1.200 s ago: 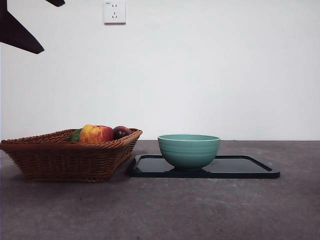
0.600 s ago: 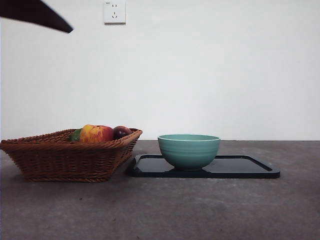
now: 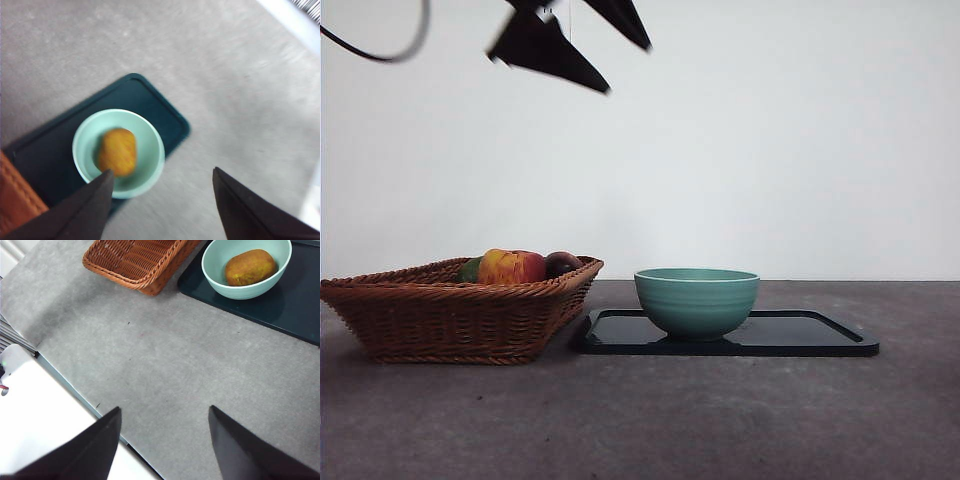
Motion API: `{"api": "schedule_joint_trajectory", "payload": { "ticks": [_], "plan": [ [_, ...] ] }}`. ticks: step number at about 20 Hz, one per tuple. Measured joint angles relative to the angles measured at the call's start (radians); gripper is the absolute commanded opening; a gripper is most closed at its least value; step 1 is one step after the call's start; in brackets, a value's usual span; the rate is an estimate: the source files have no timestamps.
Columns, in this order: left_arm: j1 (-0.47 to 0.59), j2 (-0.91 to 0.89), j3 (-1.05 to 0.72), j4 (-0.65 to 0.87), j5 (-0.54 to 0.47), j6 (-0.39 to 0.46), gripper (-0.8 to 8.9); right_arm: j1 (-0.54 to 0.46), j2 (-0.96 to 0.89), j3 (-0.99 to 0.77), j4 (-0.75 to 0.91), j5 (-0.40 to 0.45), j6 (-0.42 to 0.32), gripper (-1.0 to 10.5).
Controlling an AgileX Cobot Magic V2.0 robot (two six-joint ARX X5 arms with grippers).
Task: Pick up the wifruite, put it on the bowl, pick up the plate, put it on desk
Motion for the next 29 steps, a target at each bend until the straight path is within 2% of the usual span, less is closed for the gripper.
{"api": "schedule_joint_trajectory", "payload": {
  "ticks": [6, 13, 15, 29],
  "plan": [
    [-0.047, 0.232, 0.138, 0.037, -0.065, 0.066, 3.12, 0.0, 0.0, 0.0, 0.0, 0.0, 0.0, 2.8],
    [-0.105, 0.39, 0.153, 0.108, -0.181, 0.17, 3.12, 0.0, 0.0, 0.0, -0.009, 0.0, 0.0, 2.8],
    [-0.118, 0.423, 0.153, 0.131, -0.183, 0.188, 3.12, 0.0, 0.0, 0.0, -0.022, 0.0, 0.0, 2.8],
    [-0.132, 0.548, 0.153, 0.155, -0.231, 0.226, 3.12, 0.0, 0.0, 0.0, -0.031, 0.0, 0.001, 2.8]
  ]
}}
